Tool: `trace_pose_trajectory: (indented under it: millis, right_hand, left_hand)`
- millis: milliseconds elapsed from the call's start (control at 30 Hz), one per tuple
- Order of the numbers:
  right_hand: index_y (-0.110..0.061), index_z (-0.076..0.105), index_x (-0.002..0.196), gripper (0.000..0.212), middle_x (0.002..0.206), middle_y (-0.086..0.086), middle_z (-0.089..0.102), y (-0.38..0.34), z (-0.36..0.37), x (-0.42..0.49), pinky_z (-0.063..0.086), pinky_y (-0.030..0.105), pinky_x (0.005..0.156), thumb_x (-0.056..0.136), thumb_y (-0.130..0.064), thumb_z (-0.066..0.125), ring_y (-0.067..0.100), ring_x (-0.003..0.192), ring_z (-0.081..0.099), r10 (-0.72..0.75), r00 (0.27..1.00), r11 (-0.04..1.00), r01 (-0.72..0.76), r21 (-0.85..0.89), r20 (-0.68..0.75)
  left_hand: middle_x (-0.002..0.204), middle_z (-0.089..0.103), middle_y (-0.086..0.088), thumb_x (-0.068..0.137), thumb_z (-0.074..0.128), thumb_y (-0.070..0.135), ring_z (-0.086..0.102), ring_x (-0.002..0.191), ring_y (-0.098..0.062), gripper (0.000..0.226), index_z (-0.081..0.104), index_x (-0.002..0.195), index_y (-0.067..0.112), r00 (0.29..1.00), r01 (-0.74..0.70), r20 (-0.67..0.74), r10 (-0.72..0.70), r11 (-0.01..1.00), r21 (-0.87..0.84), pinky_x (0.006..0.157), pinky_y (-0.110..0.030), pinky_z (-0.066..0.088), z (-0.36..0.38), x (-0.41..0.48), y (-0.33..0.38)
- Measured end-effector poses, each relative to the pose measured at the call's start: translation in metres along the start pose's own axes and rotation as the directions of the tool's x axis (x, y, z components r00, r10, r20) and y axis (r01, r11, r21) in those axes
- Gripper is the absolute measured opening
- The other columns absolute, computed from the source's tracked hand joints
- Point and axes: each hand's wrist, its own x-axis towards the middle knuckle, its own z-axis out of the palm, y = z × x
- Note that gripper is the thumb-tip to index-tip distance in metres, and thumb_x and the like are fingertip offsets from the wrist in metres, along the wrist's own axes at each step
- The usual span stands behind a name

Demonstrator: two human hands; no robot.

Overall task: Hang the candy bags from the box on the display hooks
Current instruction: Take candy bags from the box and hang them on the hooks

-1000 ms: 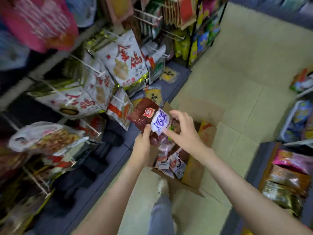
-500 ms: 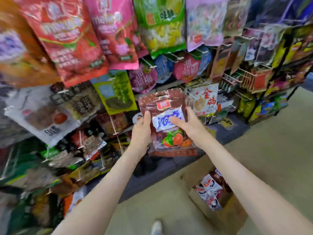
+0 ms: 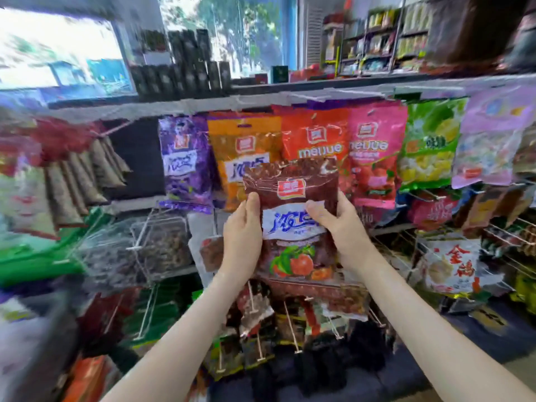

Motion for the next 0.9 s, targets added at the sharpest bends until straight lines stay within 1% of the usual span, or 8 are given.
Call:
trace_pose_trajectory:
  millis: [100, 167, 333, 500, 600, 700, 800, 900]
  right_hand:
    - [-0.027, 0.062, 0.103, 0.031, 0.100, -0.004, 0.071, -0.010, 0.054, 0.021, 0.050, 0.033, 0.087, 0.074, -0.035, 0.070, 0.018, 0.100, 0.066, -0.063, 0.998, 0.998, 0.063, -0.003, 0.032]
    - [-0.024, 0.062, 0.104, 0.025, 0.099, -0.004, 0.072, -0.013, 0.087, 0.031, 0.051, 0.034, 0.086, 0.081, -0.025, 0.070, 0.016, 0.098, 0.067, -0.099, 0.994, 0.995, 0.098, 0.015, 0.052]
    - [-0.022, 0.053, 0.121, 0.039, 0.112, -0.002, 0.069, -0.015, 0.153, 0.054, 0.053, 0.036, 0.089, 0.085, -0.020, 0.069, 0.013, 0.102, 0.066, -0.124, 0.991, 0.988, 0.120, 0.093, 0.046]
    - [-0.020, 0.024, 0.114, 0.056, 0.113, -0.011, 0.041, -0.017, 0.183, 0.077, 0.041, 0.001, 0.078, 0.083, -0.009, 0.069, -0.022, 0.093, 0.047, -0.349, 0.936, 0.915, 0.328, -0.236, -0.051]
    - [-0.036, 0.032, 0.124, 0.045, 0.131, -0.002, 0.031, -0.015, 0.190, 0.088, 0.028, -0.005, 0.084, 0.092, -0.015, 0.058, -0.016, 0.107, 0.039, -0.389, 0.920, 0.831, 0.375, -0.411, 0.054]
    - [-0.042, 0.048, 0.126, 0.037, 0.142, -0.001, 0.020, -0.015, 0.190, 0.097, 0.023, -0.009, 0.088, 0.097, -0.018, 0.048, -0.034, 0.103, 0.028, -0.362, 0.928, 0.823, 0.360, -0.440, 0.082]
    - [-0.049, 0.049, 0.124, 0.042, 0.145, -0.001, 0.019, -0.015, 0.188, 0.104, 0.029, 0.015, 0.110, 0.097, -0.017, 0.049, -0.013, 0.124, 0.029, -0.386, 0.922, 0.831, 0.368, -0.418, 0.046]
    - [-0.045, 0.046, 0.128, 0.043, 0.146, 0.003, 0.016, -0.017, 0.187, 0.110, 0.026, -0.008, 0.087, 0.097, -0.015, 0.048, -0.034, 0.099, 0.031, -0.380, 0.922, 0.809, 0.367, -0.459, 0.067]
  left_hand:
    - [0.096, 0.073, -0.001, 0.085, 0.047, 0.062, 0.065, 0.094, -0.019, 0.046, 0.069, 0.083, 0.022, 1.000, 0.021, 0.025, -0.018, 0.992, -0.126, 0.092, -0.053, 0.046, -0.051, 0.032, 0.000]
    - [0.104, 0.073, -0.003, 0.084, 0.059, 0.058, 0.067, 0.102, -0.023, 0.040, 0.070, 0.098, 0.022, 0.997, 0.056, 0.066, -0.041, 0.971, -0.232, 0.095, -0.049, 0.049, -0.080, 0.044, 0.009]
    - [0.097, 0.074, -0.010, 0.086, 0.065, 0.041, 0.071, 0.089, -0.029, 0.032, 0.065, 0.104, 0.015, 0.996, 0.087, 0.044, -0.078, 0.955, -0.282, 0.085, -0.051, 0.055, -0.128, 0.075, 0.022]
    - [0.090, 0.074, -0.007, 0.088, 0.065, 0.037, 0.071, 0.085, -0.027, 0.023, 0.066, 0.095, 0.016, 0.994, 0.075, -0.058, -0.090, 0.972, -0.222, 0.083, -0.053, 0.055, -0.146, 0.105, 0.011]
    - [0.088, 0.074, -0.004, 0.088, 0.065, 0.037, 0.072, 0.083, -0.024, 0.020, 0.067, 0.092, 0.018, 0.992, 0.080, -0.080, -0.098, 0.976, -0.202, 0.081, -0.052, 0.056, -0.145, 0.116, 0.008]
    - [0.089, 0.074, -0.003, 0.088, 0.065, 0.037, 0.072, 0.083, -0.022, 0.019, 0.067, 0.095, 0.019, 0.995, 0.073, -0.055, -0.085, 0.978, -0.196, 0.081, -0.050, 0.057, -0.140, 0.126, 0.010]
    - [0.089, 0.075, -0.002, 0.087, 0.065, 0.038, 0.072, 0.084, -0.022, 0.020, 0.068, 0.094, 0.019, 0.996, 0.057, -0.054, -0.068, 0.981, -0.187, 0.081, -0.051, 0.056, -0.134, 0.137, 0.009]
    - [0.087, 0.075, -0.001, 0.087, 0.065, 0.038, 0.072, 0.083, -0.021, 0.017, 0.069, 0.091, 0.022, 0.996, 0.048, -0.063, -0.059, 0.985, -0.165, 0.081, -0.050, 0.056, -0.131, 0.145, 0.005]
